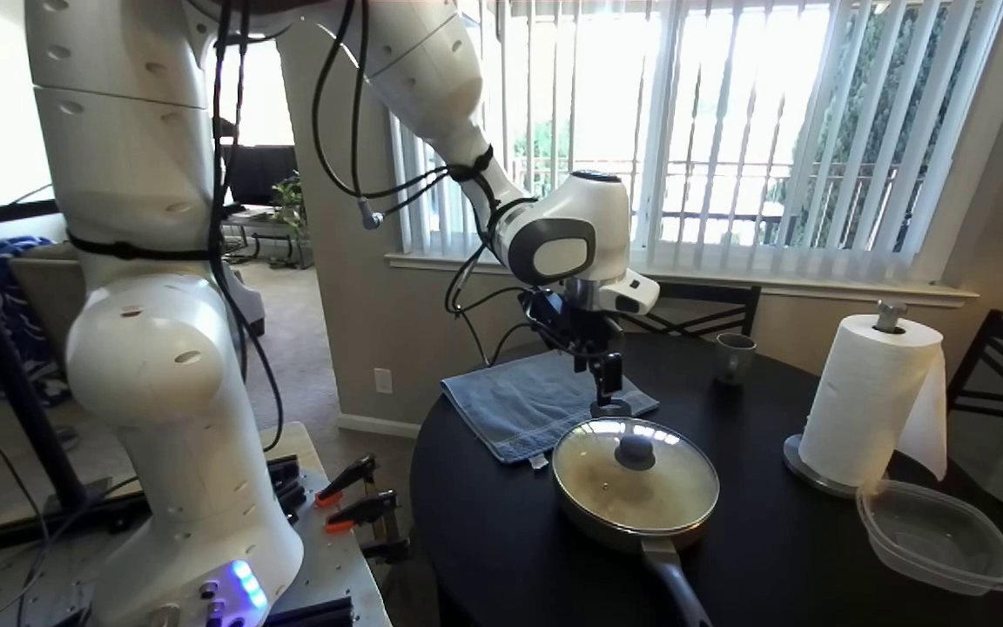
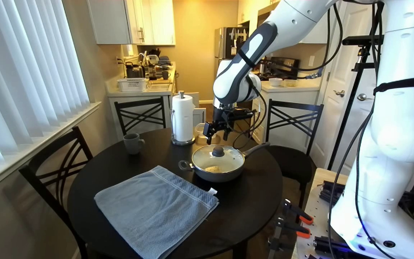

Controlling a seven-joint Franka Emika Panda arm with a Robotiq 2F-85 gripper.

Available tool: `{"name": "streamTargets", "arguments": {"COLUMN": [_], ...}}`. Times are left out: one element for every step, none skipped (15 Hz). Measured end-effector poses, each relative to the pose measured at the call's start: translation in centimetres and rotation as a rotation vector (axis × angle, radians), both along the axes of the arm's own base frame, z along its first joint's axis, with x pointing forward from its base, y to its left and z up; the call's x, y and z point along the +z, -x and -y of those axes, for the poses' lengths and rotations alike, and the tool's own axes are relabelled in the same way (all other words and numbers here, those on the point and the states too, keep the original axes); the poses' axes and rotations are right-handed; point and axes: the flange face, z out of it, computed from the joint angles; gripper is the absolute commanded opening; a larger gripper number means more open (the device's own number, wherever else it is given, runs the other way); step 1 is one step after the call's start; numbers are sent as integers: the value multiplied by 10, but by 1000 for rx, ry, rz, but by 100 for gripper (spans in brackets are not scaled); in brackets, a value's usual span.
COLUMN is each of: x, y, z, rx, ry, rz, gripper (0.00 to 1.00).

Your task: Remove the glass lid from the pan and put it on the blue towel on the table

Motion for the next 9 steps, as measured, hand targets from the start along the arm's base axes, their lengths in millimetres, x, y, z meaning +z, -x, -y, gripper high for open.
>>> {"name": "streamTargets", "arguments": {"x": [-2, -4, -7, -11, -14, -18, -22, -25, -29], "y": [0, 1, 2, 3, 4, 4, 2, -1, -5], "z": [2, 4, 9, 14, 21, 29, 36, 43, 48], "rx": [-5, -14, -25, -37, -49, -62, -76, -86, -94], "ry": [2, 5, 8, 10, 13, 18, 22, 25, 29], "rz": [-4, -9, -17, -24, -28, -27, -26, -27, -28], "gripper": [100, 100, 100, 100, 100, 100, 100, 100, 100]}}
